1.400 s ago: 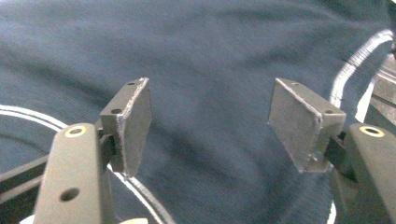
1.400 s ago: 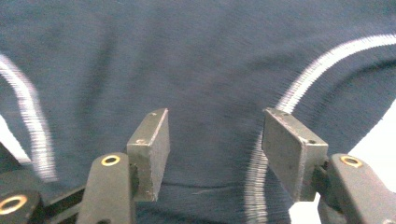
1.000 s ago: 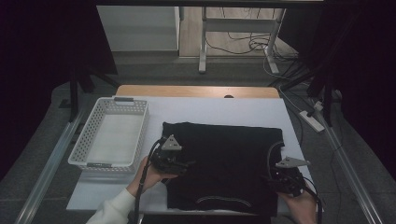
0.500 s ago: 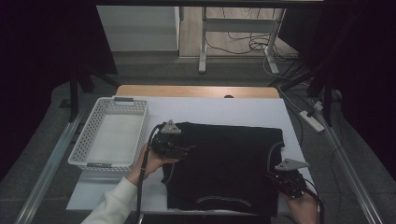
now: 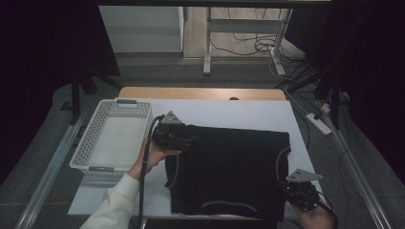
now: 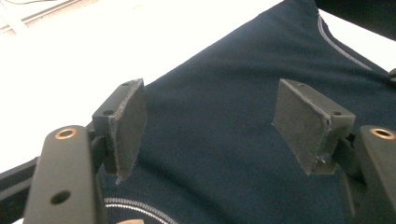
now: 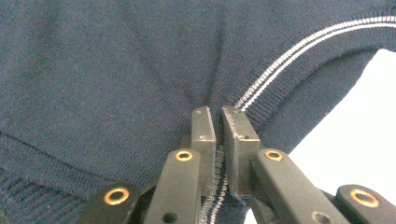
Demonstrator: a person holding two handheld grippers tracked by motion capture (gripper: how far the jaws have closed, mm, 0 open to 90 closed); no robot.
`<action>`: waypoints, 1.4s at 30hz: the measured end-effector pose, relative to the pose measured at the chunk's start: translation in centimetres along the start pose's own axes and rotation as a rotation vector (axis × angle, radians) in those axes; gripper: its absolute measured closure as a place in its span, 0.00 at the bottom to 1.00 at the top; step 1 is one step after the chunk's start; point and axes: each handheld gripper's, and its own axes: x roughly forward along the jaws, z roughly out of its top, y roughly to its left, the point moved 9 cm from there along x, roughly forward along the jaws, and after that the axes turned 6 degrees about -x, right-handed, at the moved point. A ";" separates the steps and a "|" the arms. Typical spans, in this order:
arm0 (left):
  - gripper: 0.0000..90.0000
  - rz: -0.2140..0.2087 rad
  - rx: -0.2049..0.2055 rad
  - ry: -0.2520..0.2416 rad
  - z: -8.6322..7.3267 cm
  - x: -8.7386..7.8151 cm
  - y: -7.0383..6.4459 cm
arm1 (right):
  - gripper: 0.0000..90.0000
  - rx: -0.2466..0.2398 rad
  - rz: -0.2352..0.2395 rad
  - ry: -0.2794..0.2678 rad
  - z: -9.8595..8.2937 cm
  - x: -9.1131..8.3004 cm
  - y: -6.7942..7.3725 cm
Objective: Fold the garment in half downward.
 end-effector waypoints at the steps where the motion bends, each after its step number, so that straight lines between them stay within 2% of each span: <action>1: 0.30 0.002 0.000 0.004 -0.1 0.0 0.1 | 0.88 0.006 -0.004 -0.013 0.2 -0.1 -0.1; 3: 0.30 0.005 -0.001 0.008 -0.3 0.1 0.2 | 0.77 0.024 0.001 -0.049 0.7 -0.3 0.0; 7: 0.30 0.001 -0.001 0.014 -0.5 0.1 0.2 | 0.56 0.022 0.017 -0.110 2.0 -0.5 0.7; 11: 0.29 0.001 0.006 0.014 -0.4 0.1 0.1 | 0.45 0.019 0.046 -0.147 3.5 0.0 1.6; 16: 0.29 0.007 0.004 0.013 -0.4 0.0 0.3 | 0.40 0.014 0.116 -0.183 5.3 0.7 3.1; 24: 0.28 0.005 0.010 0.020 -0.6 0.1 0.5 | 0.35 -0.018 0.205 -0.210 7.6 2.1 5.8; 36: 0.24 0.005 0.011 0.033 -1.0 0.3 0.6 | 0.32 -0.072 0.266 -0.207 9.5 3.4 8.7; 42: 0.22 0.011 -0.007 0.035 -1.2 0.2 1.1 | 0.32 -0.095 0.297 -0.211 10.1 3.6 10.3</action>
